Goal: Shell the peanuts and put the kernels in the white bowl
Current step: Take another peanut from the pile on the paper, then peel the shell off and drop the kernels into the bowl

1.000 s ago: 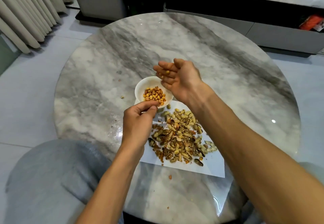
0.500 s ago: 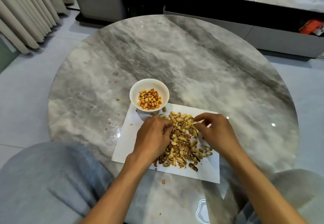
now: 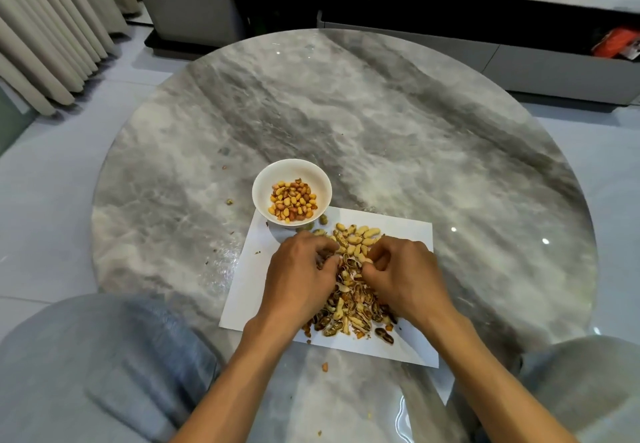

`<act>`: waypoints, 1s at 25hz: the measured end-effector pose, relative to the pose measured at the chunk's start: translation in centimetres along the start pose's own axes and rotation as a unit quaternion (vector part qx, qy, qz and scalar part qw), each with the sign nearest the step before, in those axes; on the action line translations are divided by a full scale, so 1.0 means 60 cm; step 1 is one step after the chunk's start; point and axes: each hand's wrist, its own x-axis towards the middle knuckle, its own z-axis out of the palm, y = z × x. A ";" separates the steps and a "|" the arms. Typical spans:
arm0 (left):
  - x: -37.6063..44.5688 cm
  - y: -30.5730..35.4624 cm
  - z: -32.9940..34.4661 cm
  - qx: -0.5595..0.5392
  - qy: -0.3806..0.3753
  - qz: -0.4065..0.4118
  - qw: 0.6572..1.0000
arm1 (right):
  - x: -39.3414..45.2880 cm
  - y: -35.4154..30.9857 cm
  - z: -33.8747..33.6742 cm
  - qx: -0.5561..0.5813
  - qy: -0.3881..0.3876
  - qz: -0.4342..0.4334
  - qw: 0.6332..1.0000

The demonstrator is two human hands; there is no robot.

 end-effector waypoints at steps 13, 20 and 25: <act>-0.017 0.051 -0.037 -0.397 -0.063 -0.039 0.915 | -0.051 -0.036 -0.046 0.530 -0.043 0.067 0.844; -0.013 0.051 -0.044 -0.406 -0.100 -0.009 0.908 | -0.047 -0.043 -0.035 0.593 -0.102 0.069 0.796; -0.019 0.059 -0.039 -0.472 -0.112 -0.062 0.872 | -0.048 -0.046 -0.025 0.559 -0.054 0.043 0.827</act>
